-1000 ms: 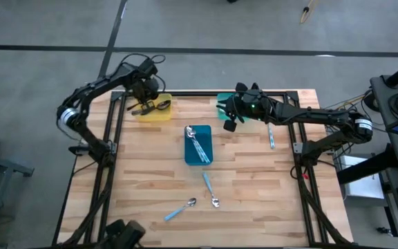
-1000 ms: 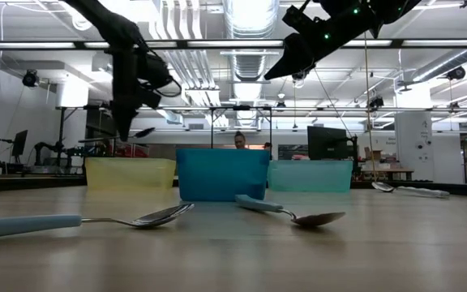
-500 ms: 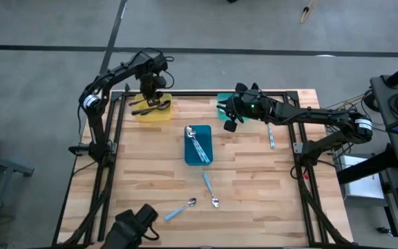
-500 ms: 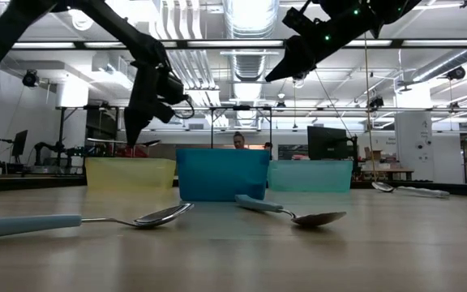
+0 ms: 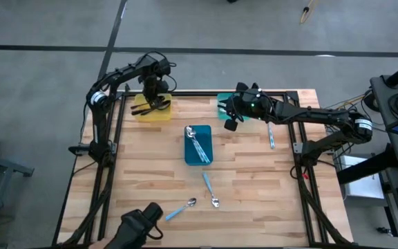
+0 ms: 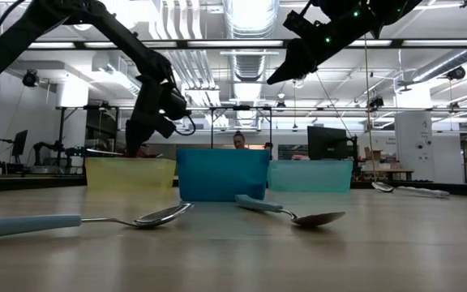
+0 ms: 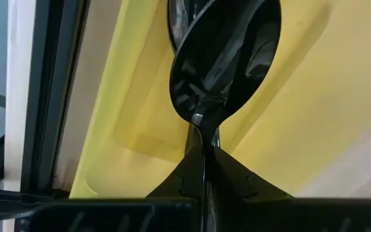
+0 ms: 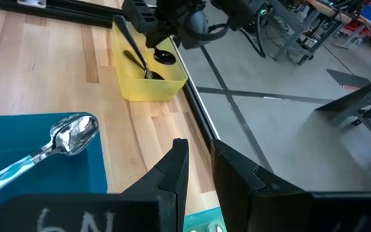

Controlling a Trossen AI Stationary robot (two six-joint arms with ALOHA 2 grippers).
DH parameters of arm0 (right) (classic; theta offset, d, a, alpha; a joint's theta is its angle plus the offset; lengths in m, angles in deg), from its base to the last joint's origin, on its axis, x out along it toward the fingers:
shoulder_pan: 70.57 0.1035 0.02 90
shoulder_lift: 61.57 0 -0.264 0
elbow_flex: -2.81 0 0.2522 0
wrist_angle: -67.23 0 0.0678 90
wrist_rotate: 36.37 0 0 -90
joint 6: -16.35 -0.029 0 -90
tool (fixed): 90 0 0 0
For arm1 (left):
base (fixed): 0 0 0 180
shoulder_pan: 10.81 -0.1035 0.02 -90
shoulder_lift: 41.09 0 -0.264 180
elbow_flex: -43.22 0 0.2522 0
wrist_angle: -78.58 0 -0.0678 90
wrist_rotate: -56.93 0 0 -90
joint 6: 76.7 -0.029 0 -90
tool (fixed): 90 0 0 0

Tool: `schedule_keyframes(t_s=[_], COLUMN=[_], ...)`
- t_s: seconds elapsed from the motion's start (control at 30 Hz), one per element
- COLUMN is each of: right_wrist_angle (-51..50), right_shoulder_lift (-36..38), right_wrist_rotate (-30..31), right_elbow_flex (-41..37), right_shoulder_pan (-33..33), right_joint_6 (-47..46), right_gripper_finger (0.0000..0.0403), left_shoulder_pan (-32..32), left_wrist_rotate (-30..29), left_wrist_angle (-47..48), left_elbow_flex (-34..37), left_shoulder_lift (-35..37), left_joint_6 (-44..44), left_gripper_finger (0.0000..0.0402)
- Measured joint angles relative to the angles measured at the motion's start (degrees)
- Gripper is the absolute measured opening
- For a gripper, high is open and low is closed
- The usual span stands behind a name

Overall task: Sort silverware by color (type)
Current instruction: Put the black spoon into the yellow bin

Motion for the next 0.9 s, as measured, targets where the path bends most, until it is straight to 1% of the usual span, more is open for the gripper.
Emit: schedule_keyframes(t_s=[0.13,0.9], right_wrist_angle=[0.0,0.1], right_shoulder_lift=[0.0,0.0], right_wrist_rotate=[0.0,0.0], right_elbow_flex=[0.0,-0.3], right_shoulder_pan=[-0.1,-0.3], right_joint_6=[-0.1,-0.1], right_gripper_finger=[0.0059,0.0059], left_shoulder_pan=[0.0,0.1], left_wrist_rotate=[1.1,1.1], left_wrist_angle=[-0.1,-0.7], left_elbow_flex=[0.0,0.0], left_shoulder_lift=[-0.3,-0.9], left_joint_6=[0.0,1.3], left_gripper_finger=[0.0000,0.0007])
